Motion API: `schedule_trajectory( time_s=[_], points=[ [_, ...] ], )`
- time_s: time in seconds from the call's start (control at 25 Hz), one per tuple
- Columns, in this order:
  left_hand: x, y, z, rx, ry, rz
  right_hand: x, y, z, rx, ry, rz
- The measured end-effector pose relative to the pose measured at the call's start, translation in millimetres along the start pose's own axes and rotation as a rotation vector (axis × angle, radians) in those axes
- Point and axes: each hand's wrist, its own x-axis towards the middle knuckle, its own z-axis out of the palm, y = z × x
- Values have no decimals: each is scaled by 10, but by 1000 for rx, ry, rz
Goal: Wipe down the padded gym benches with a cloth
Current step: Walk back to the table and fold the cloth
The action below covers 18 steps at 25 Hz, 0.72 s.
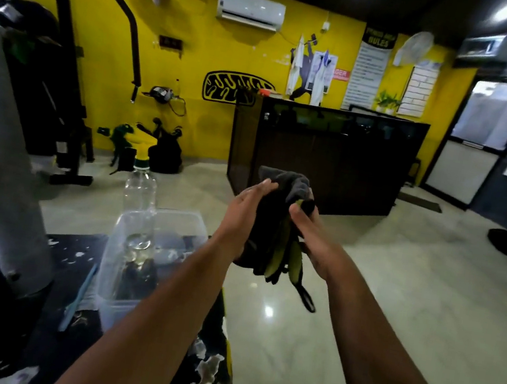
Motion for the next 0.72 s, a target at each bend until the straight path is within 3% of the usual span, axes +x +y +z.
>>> schedule_trajectory(
  time_s=[0.2, 0.32, 0.4, 0.52, 0.64, 0.72],
  points=[
    [375, -202, 216, 376, 116, 220, 136, 155, -435, 134, 475, -66],
    [411, -277, 306, 215, 217, 202, 65, 191, -759, 218, 590, -41],
    [391, -297, 396, 103, 231, 156, 13, 219, -933, 225, 596, -60],
    [398, -353, 445, 48, 150, 123, -45, 228, -1053, 231, 456, -130],
    [437, -369, 418, -57, 52, -142, -77, 162, -1073, 278, 397, -224],
    [460, -337, 371, -105, 23, -243, -75, 132, -1044, 216, 490, -189]
  ],
)
